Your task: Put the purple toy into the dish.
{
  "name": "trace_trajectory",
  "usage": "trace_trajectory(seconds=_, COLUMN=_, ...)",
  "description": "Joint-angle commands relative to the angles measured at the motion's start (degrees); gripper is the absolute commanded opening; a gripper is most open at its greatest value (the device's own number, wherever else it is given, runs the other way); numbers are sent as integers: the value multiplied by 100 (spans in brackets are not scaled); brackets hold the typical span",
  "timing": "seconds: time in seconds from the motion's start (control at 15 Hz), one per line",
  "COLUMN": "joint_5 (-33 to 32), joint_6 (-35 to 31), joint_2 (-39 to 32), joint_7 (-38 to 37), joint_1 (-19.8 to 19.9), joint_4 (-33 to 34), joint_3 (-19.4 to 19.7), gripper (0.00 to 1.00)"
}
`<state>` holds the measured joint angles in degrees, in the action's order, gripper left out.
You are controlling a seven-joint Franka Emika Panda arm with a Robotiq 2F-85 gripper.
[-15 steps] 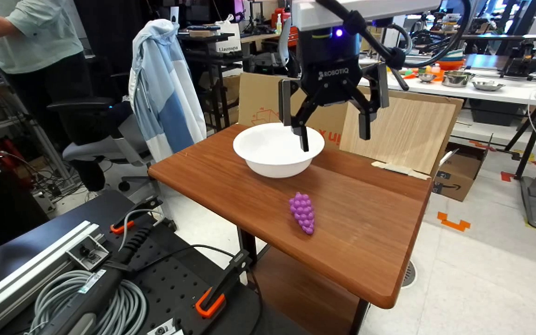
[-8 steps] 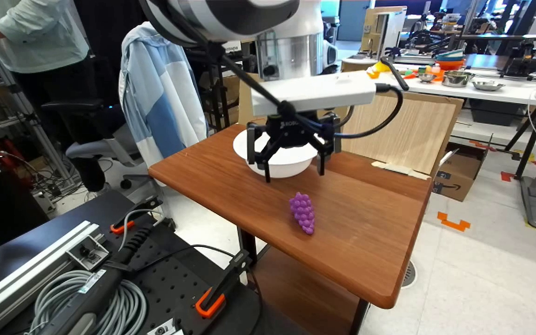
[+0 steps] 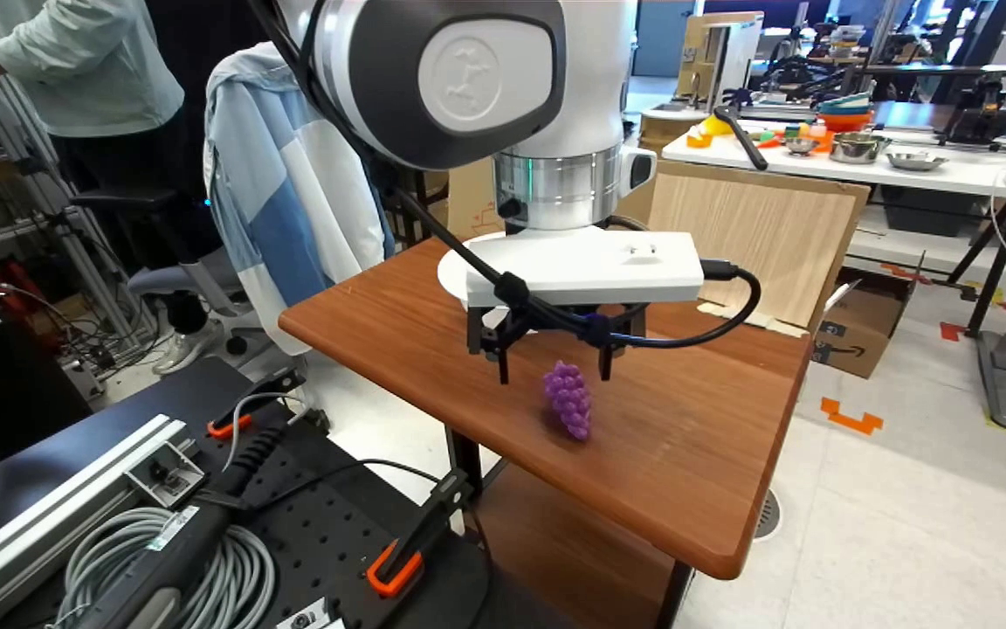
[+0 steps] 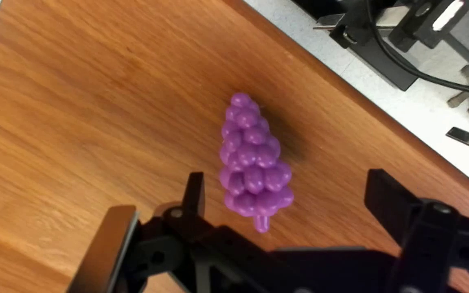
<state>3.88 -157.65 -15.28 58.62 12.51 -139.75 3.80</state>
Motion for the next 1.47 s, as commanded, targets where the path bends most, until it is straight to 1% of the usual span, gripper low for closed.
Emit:
trace_trajectory(seconds=0.0, joint_5=238, joint_6=-397, joint_2=-318, joint_7=163, joint_1=302, joint_4=166, joint_3=-275, gripper=100)
trace_trajectory(seconds=0.2, joint_5=183, joint_6=-396, joint_2=-571, joint_7=12, joint_1=371, joint_4=354, joint_3=-352, gripper=99)
trace_trajectory(seconds=0.27, joint_5=146, joint_6=-389, joint_2=-654, joint_7=-26, joint_1=379, joint_4=421, joint_3=-368, gripper=74)
trace_trajectory(seconds=0.4, joint_5=146, joint_6=-355, joint_2=-815, joint_7=-101, joint_1=428, joint_4=566, joint_3=-400, gripper=73)
trace_trajectory(seconds=0.6, joint_5=124, joint_6=-297, joint_2=-967, joint_7=-268, joint_1=519, joint_4=713, joint_3=-394, gripper=48)
trace_trajectory(seconds=0.87, joint_5=238, joint_6=-374, joint_2=-709, joint_7=-318, joint_1=732, joint_4=546, joint_3=-521, gripper=23)
trace_trajectory(seconds=1.13, joint_5=455, joint_6=-428, joint_2=-133, joint_7=-168, joint_1=980, joint_4=125, joint_3=-716, gripper=23)
trace_trajectory(seconds=1.27, joint_5=795, joint_6=-348, joint_2=376, joint_7=34, joint_1=1145, joint_4=-122, joint_3=-931, gripper=23)
trace_trajectory(seconds=1.4, joint_5=1424, joint_6=-339, joint_2=987, joint_7=349, joint_1=1188, joint_4=-336, joint_3=-1151, gripper=23)
